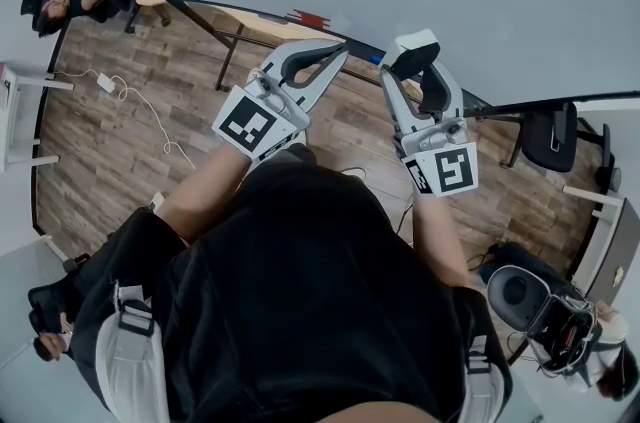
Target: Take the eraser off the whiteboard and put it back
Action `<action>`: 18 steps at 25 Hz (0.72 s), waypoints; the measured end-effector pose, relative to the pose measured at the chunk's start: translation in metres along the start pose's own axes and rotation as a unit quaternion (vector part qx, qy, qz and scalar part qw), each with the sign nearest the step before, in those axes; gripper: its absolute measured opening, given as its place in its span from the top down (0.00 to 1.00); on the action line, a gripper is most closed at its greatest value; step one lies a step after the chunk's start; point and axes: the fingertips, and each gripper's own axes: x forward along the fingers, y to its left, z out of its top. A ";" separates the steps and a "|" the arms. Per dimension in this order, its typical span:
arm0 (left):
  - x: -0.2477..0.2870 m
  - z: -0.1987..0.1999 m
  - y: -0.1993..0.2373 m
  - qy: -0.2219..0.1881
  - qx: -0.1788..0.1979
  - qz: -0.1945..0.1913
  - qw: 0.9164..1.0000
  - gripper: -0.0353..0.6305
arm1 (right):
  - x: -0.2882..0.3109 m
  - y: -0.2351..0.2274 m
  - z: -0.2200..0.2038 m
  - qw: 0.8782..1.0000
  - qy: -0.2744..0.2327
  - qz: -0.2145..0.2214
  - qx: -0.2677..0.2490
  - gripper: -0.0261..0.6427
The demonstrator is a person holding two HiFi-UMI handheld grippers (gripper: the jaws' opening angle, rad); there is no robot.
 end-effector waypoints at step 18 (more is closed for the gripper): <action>-0.019 0.002 0.106 0.000 -0.015 -0.018 1.000 0.96 | 0.089 0.020 -0.003 0.999 0.013 -0.032 -0.014 0.62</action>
